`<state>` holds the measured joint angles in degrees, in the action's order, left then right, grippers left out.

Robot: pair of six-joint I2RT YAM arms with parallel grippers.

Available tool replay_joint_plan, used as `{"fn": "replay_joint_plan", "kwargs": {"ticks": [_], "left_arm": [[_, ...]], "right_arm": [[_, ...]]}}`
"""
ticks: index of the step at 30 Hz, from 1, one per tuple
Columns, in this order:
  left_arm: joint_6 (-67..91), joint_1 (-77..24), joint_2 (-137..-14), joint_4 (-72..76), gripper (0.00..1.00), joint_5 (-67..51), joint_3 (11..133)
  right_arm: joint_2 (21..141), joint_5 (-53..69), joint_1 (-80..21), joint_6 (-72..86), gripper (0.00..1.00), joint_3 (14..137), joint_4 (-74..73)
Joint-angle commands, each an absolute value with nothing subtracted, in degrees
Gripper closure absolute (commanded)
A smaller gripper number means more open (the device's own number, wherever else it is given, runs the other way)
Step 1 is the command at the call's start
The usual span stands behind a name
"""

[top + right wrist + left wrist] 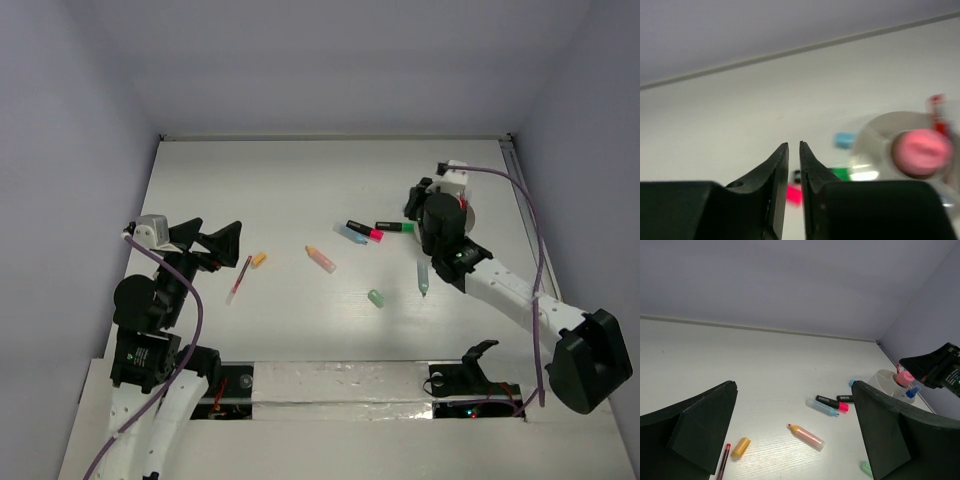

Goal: Sort the stationery into containers
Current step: Pick up the pen from the center of the board.

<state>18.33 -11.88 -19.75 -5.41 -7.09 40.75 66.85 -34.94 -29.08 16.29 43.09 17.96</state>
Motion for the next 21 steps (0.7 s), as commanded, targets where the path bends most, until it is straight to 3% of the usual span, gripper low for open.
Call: {"fn": "replay_joint_plan", "kwargs": {"ticks": [1, 4, 6, 10, 11, 15, 17, 18, 19, 21], "left_arm": [[18.0, -11.6, -19.4, -2.3, 0.02, -7.6, 40.7], [18.0, -11.1, -19.3, -2.5, 0.09, -7.2, 40.6], [18.0, -11.1, -19.4, -2.4, 0.16, -7.0, 40.8], [18.0, -10.5, -19.2, -2.5, 0.44, -6.6, 40.8], [18.1, -10.5, -19.1, -2.7, 0.56, -6.4, 40.9], [18.1, -10.5, -18.2, -3.1, 0.63, -4.8, 41.0], [18.0, -10.5, -17.5, -3.3, 0.61, -4.4, 41.0], [18.0, -10.5, -17.5, -3.4, 0.6, -4.1, 41.1], [18.1, -10.5, -17.2, -3.5, 0.59, -4.0, 41.2], [18.0, -10.5, -17.1, -3.5, 0.57, -4.0, 41.1]], "right_arm": [[69.8, -27.0, -34.8, 18.9, 0.82, 50.1, 9.5], [76.4, -20.9, -44.3, 20.4, 0.97, 54.9, 7.4], [81.0, -20.5, -48.8, 20.6, 0.98, 58.0, 6.4], [93.7, -17.6, -57.5, 21.9, 0.96, 67.5, 3.6], [98.6, -17.0, -58.7, 22.3, 0.96, 69.5, 3.1], [110.9, -15.8, -63.7, 24.6, 0.71, 83.4, -0.2], [117.3, -16.3, -65.9, 25.8, 0.44, 90.0, -5.3], [119.1, -16.4, -66.4, 26.3, 0.44, 90.0, -5.4], [120.7, -16.6, -67.0, 26.8, 0.33, 93.0, -6.6], [123.4, -16.0, -67.6, 28.6, 0.31, 95.3, -7.5]]}}
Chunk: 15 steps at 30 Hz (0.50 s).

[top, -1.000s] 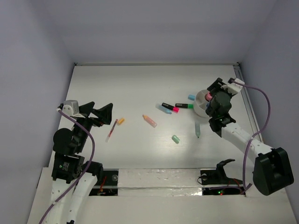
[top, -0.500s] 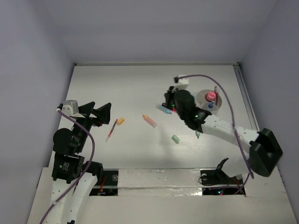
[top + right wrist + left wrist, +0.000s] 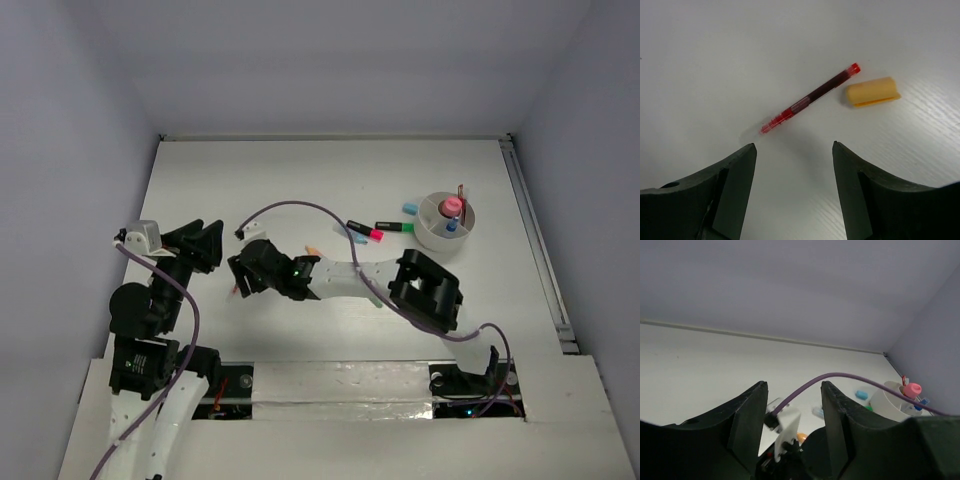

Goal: Sort the stationery into containers
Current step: Pick up the pen from the center of the board.

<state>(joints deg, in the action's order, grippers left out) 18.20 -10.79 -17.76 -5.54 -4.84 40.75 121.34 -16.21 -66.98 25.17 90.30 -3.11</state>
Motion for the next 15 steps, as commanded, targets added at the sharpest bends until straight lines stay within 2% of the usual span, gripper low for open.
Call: {"fn": "replay_joint_plan", "kwargs": {"ticks": [1, 15], "left_arm": [[18.0, -10.5, -17.0, -3.5, 0.56, -4.0, 41.1], [18.0, -10.5, -16.3, -3.4, 0.5, -4.6, 41.2]], "right_arm": [[125.7, -16.0, -67.6, 29.2, 0.31, 96.9, -7.9], [142.1, -20.2, -68.7, 29.4, 0.32, 115.7, -19.2]]}}
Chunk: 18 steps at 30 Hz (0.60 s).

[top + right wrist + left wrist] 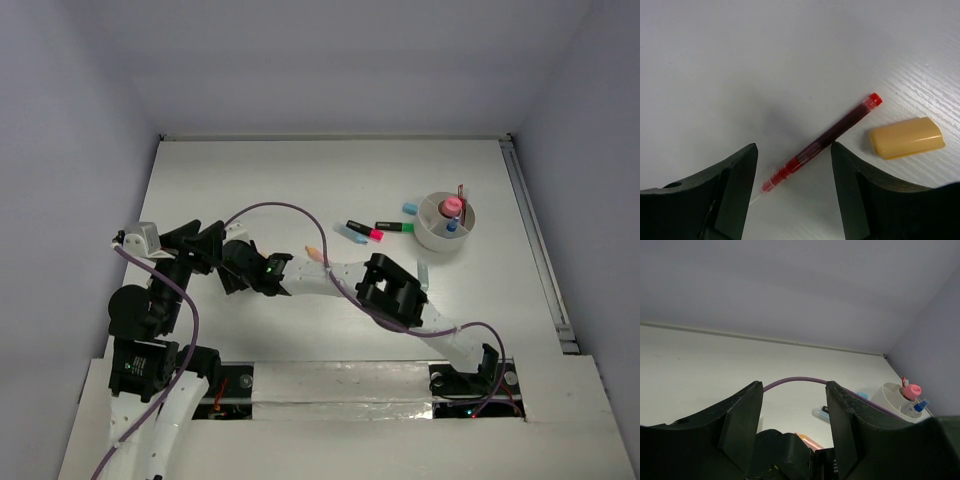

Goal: Sort the stationery into containers
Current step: Pick up the pen from the center of the board.

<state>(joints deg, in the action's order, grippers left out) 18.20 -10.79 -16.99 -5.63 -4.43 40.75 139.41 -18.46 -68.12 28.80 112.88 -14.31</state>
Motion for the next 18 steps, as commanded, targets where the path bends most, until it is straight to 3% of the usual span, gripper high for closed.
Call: {"fn": "replay_joint_plan", "kwargs": {"ticks": [1, 3, 5, 11, 18], "left_arm": [[18.0, -10.5, -16.3, -3.4, 0.5, -4.6, 41.1], [18.0, -10.5, -16.3, -3.4, 0.5, -4.6, 41.1], [18.0, -10.5, -16.3, -3.4, 0.5, -4.7, 41.1], [18.0, -10.5, -16.5, -3.3, 0.49, -4.7, 41.1], [18.0, -10.5, -16.8, -3.2, 0.48, -4.7, 41.2]], "right_arm": [[142.7, -20.5, -68.7, 29.4, 0.34, 116.9, -19.6], [143.7, -21.4, -68.7, 29.4, 0.38, 117.9, -21.1], [144.8, -22.6, -69.3, 28.7, 0.5, 118.3, -21.8], [146.0, -25.3, -70.6, 27.4, 0.61, 118.8, -23.6], [147.9, -24.7, -71.1, 27.0, 0.81, 121.5, -25.5]]}}
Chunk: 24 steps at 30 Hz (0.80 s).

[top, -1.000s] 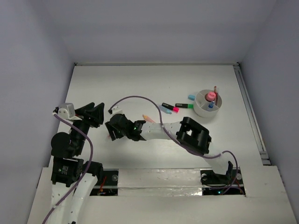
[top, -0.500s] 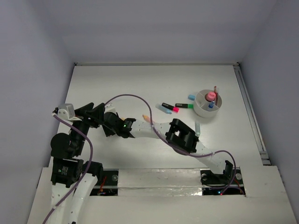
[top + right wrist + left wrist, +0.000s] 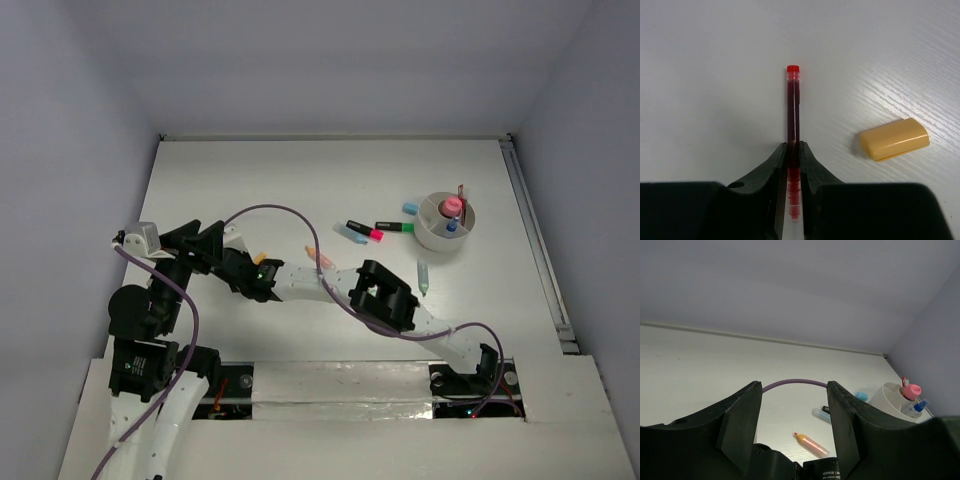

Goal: Sort the stationery into containers
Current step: Pick up the pen from the center of the board.

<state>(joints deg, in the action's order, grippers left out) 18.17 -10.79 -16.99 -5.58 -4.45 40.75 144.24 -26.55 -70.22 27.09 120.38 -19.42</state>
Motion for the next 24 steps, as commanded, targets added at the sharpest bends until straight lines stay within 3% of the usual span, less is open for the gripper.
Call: {"fn": "replay_joint_plan", "kwargs": {"ticks": [1, 7, 16, 24], "left_arm": [[18.0, -10.5, -16.7, -3.2, 0.48, -4.7, 41.2], [18.1, -10.5, -16.5, -3.1, 0.47, -4.7, 41.1], [18.2, -10.5, -17.0, -3.3, 0.43, -4.2, 41.6], [19.3, -12.3, -17.7, -4.2, 0.42, -6.2, 43.4]], "right_arm": [[148.0, -24.3, -71.1, 27.2, 0.83, 121.7, -25.3], [145.9, -23.4, -71.1, 28.7, 1.0, 120.4, -22.8], [126.6, -22.5, -71.1, 28.4, 1.0, 98.5, 9.1], [108.6, -27.9, -70.6, 24.6, 1.0, 81.2, 21.2]]}}
